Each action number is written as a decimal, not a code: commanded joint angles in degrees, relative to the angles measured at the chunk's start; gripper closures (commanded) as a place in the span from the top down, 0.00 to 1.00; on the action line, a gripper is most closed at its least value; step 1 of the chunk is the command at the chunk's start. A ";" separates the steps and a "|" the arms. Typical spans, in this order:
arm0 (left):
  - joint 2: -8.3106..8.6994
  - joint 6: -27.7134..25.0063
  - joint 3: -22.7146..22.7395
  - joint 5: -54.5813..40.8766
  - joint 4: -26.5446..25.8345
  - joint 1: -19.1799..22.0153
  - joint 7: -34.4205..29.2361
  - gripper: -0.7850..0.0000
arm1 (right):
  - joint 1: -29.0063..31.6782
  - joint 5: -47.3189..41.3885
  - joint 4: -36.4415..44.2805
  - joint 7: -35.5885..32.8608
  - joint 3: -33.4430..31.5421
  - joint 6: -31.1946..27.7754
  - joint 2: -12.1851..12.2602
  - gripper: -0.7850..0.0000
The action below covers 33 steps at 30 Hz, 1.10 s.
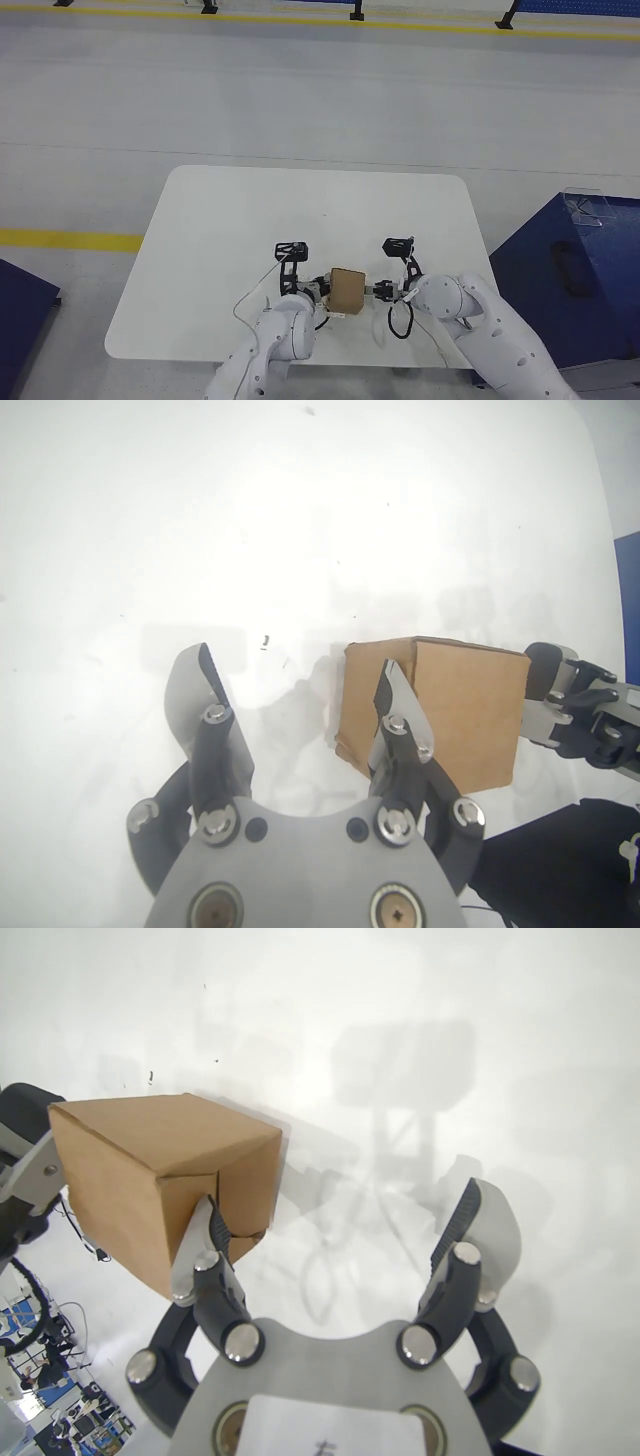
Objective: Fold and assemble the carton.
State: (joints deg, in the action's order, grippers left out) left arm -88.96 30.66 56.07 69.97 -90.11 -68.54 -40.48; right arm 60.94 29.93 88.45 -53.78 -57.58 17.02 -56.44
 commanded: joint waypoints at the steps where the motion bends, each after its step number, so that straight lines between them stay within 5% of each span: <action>1: 0.04 1.16 1.47 -1.19 -3.36 -1.66 2.93 0.88 | 0.01 -0.07 -0.46 0.17 -0.71 0.57 0.02 1.00; 4: 0.20 0.51 2.17 -2.84 -9.25 -5.73 7.04 0.87 | 0.32 -2.44 -1.33 -0.26 -2.97 1.20 0.20 1.00; 6: 0.33 -1.30 1.57 -3.24 -12.54 -8.25 9.35 0.43 | 0.30 -5.13 -2.75 -1.77 -4.66 2.40 0.29 1.00; 7: 0.39 -2.83 1.10 -3.47 -14.05 -9.32 10.57 0.34 | 0.04 -6.55 -3.74 -2.16 -5.56 3.68 0.28 1.00; 9: 0.53 -6.80 -0.36 -3.89 -16.27 -11.35 13.16 0.00 | -0.48 -10.73 -5.38 -2.03 -7.34 5.16 0.10 1.00; 15: 0.89 -16.25 -4.77 -0.36 -14.45 -13.03 17.63 0.00 | 0.39 -20.77 -7.26 -1.36 -12.50 1.21 0.20 1.00; 24: -0.74 -12.56 -8.85 1.57 -3.69 -5.80 13.53 0.00 | 1.47 -22.39 -6.40 -1.00 -13.75 -0.17 0.34 1.00; 33: -1.50 -11.27 -9.62 1.54 -2.12 -4.83 16.70 0.00 | 1.47 -22.39 -6.40 -1.00 -13.75 -0.17 0.34 1.00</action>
State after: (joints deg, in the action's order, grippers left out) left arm -90.43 19.39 46.39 71.39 -92.31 -73.39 -23.95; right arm 62.41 7.54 82.05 -54.78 -71.33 16.85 -56.10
